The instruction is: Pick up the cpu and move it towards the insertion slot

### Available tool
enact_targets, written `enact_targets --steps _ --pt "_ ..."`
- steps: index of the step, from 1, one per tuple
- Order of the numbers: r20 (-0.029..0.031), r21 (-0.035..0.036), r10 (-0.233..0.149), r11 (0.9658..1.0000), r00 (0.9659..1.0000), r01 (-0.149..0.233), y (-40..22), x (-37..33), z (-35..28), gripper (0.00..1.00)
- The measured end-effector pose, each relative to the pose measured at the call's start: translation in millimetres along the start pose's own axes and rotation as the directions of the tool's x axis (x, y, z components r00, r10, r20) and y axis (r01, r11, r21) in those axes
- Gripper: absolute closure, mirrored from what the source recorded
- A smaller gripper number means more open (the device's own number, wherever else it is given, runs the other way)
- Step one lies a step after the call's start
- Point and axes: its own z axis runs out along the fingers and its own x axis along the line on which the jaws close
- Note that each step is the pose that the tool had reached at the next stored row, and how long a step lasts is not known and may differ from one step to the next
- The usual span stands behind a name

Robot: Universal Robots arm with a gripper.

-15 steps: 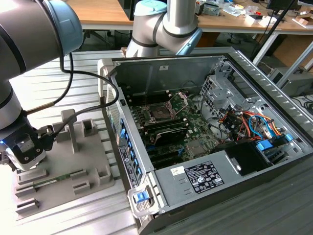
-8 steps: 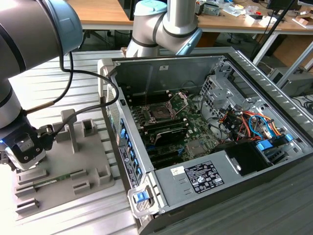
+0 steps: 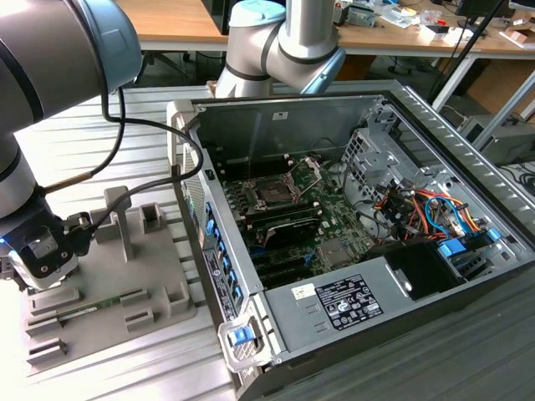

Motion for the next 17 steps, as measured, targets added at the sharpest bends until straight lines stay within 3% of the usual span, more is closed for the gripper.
enact_targets --steps 17 --pt "0.0001 -0.0001 0.000 1.0000 1.0000 0.000 0.2 0.0 -4.7 0.45"
